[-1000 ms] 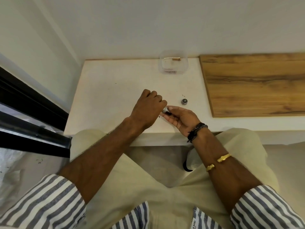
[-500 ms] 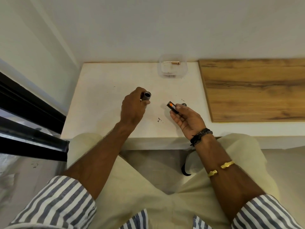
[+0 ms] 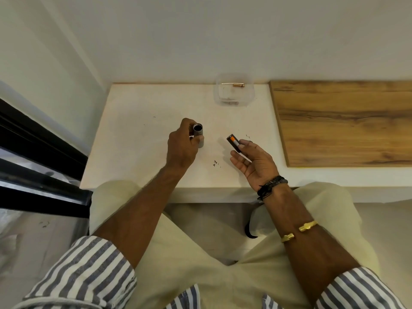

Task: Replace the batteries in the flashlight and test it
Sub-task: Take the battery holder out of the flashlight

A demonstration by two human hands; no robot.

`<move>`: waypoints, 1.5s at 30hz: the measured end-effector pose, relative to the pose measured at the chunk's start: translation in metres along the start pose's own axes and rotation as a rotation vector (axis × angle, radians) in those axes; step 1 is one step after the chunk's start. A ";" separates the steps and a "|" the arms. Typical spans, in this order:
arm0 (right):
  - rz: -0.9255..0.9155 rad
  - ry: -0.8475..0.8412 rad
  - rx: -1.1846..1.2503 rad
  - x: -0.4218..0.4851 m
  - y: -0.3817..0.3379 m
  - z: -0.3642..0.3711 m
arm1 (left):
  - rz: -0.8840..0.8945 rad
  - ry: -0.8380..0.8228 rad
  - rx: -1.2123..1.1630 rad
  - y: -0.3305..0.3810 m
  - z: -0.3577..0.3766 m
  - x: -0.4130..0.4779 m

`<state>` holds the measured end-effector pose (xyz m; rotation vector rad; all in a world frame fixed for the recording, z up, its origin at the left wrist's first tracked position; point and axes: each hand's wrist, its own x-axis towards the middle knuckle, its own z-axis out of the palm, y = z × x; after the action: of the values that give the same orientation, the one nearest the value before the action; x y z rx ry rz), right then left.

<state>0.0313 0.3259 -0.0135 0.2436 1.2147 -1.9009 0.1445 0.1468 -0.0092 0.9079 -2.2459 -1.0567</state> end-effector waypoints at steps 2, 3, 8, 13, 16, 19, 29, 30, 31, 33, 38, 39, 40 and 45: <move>-0.001 0.004 -0.038 -0.002 -0.001 0.001 | 0.001 -0.013 0.003 -0.001 -0.001 -0.001; -0.003 0.005 -0.048 -0.003 -0.001 0.002 | 0.002 -0.022 0.003 -0.001 -0.002 -0.001; -0.017 -0.021 -0.085 -0.008 -0.002 0.003 | 0.032 0.143 -0.008 0.007 -0.011 -0.012; 0.003 -0.130 -0.131 -0.013 -0.003 0.007 | 0.147 0.065 -0.118 0.028 -0.009 -0.041; 0.020 -0.187 -0.194 -0.017 -0.001 0.008 | 0.118 -0.051 -0.150 0.030 -0.002 -0.051; 0.040 -0.224 -0.236 -0.020 0.001 0.010 | 0.106 -0.061 -0.181 0.030 -0.002 -0.055; -0.154 -0.095 -0.642 -0.021 0.008 0.018 | 0.107 -0.053 -0.178 0.022 -0.003 -0.062; -0.171 -0.085 -0.672 -0.021 0.009 0.018 | 0.125 -0.054 -0.160 0.021 -0.003 -0.063; -0.184 -0.075 -0.701 -0.021 0.009 0.018 | 0.144 -0.055 -0.143 0.021 -0.003 -0.063; -0.199 -0.067 -0.744 -0.020 0.010 0.017 | 0.183 -0.065 -0.111 0.021 -0.004 -0.063; -0.179 -0.069 -0.776 -0.020 0.011 0.016 | 0.253 -0.117 0.002 0.021 -0.004 -0.062; -0.171 -0.067 -0.776 -0.020 0.011 0.016 | 0.256 -0.127 0.011 0.021 -0.004 -0.062; -0.161 -0.065 -0.774 -0.020 0.011 0.016 | 0.262 -0.136 0.020 0.021 -0.004 -0.063; -0.134 -0.046 -0.748 -0.022 0.011 0.019 | 0.314 -0.172 0.082 0.022 -0.001 -0.064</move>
<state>0.0580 0.3202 0.0016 -0.2865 1.8422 -1.4177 0.1792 0.2043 -0.0004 0.4856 -2.4863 -0.9339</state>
